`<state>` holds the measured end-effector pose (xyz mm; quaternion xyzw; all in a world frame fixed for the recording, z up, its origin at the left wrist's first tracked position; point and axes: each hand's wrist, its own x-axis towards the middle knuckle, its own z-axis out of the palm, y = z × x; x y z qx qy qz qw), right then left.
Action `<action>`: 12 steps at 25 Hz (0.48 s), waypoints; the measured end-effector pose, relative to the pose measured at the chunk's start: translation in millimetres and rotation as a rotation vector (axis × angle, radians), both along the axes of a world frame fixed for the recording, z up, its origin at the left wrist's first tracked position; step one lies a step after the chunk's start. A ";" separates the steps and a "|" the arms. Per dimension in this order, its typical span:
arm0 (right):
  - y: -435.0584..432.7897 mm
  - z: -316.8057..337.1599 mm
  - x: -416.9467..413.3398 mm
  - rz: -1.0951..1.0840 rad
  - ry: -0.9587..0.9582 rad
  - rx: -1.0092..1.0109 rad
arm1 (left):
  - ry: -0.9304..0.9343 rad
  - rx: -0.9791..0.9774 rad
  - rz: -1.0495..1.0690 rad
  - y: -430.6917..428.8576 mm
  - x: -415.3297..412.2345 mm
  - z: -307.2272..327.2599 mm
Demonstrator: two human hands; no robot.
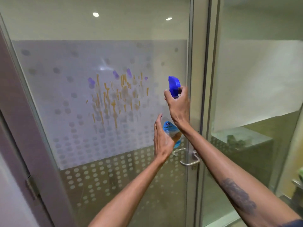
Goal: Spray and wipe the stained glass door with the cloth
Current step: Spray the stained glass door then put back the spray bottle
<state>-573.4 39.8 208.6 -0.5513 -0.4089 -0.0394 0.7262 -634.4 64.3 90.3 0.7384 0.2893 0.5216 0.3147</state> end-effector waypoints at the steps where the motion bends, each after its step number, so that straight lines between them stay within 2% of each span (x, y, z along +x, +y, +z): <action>1: -4.6 -2.6 7.8 0.001 -0.027 -0.021 | -0.005 -0.001 -0.011 -3.5 7.5 0.5; 8: -71.7 -15.3 126.0 -0.159 -0.190 -0.128 | -0.013 -0.057 -0.145 -64.8 124.5 -4.1; 12: -117.7 -25.1 203.3 -0.205 -0.187 -0.221 | 0.020 -0.082 -0.220 -101.6 198.8 -8.8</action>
